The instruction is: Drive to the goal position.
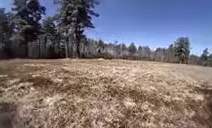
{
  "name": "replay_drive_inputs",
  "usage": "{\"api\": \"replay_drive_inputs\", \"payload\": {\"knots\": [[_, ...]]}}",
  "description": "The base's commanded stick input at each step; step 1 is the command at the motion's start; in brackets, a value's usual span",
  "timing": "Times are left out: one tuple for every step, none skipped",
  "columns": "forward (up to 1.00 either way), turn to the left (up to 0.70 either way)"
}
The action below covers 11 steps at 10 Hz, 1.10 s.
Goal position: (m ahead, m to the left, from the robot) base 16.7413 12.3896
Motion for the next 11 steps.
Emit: {"api": "replay_drive_inputs", "payload": {"knots": [[0.70, 0.00], [0.70, 0.00], [0.70, 0.00], [0.70, 0.00], [0.70, 0.00], [0.70, 0.00], [0.70, 0.00], [0.70, 0.00], [0.70, 0.00], [0.70, 0.00], [0.70, 0.00]]}}
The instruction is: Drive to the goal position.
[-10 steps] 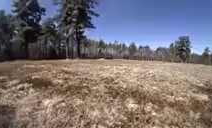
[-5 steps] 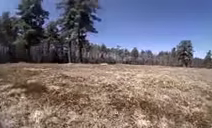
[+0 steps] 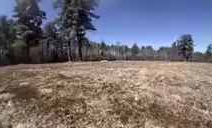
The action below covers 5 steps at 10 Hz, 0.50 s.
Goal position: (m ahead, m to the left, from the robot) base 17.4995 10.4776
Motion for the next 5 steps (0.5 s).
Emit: {"api": "replay_drive_inputs", "payload": {"knots": [[0.70, 0.00], [0.70, 0.00], [0.70, 0.00], [0.70, 0.00], [0.70, 0.00]]}}
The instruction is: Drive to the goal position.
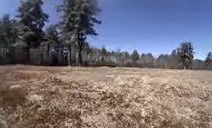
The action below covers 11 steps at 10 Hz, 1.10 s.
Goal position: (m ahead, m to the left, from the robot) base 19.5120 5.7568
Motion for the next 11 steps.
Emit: {"api": "replay_drive_inputs", "payload": {"knots": [[0.70, 0.00], [0.70, 0.00], [0.70, 0.00], [0.70, 0.00], [0.70, 0.00], [0.70, 0.00], [0.70, 0.00], [0.70, 0.00], [0.70, 0.00], [0.70, 0.00], [0.70, 0.00]]}}
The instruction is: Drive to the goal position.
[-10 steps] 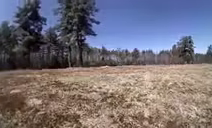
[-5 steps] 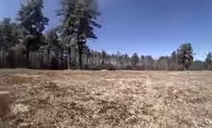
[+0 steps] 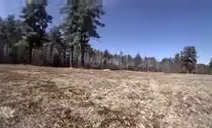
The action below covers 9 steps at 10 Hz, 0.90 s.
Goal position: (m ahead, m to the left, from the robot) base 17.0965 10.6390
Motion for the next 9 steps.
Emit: {"api": "replay_drive_inputs", "payload": {"knots": [[0.70, 0.00], [0.70, 0.00], [0.70, 0.00], [0.70, 0.00], [0.70, 0.00], [0.70, 0.00], [0.70, 0.00], [0.70, 0.00], [0.70, 0.00]]}}
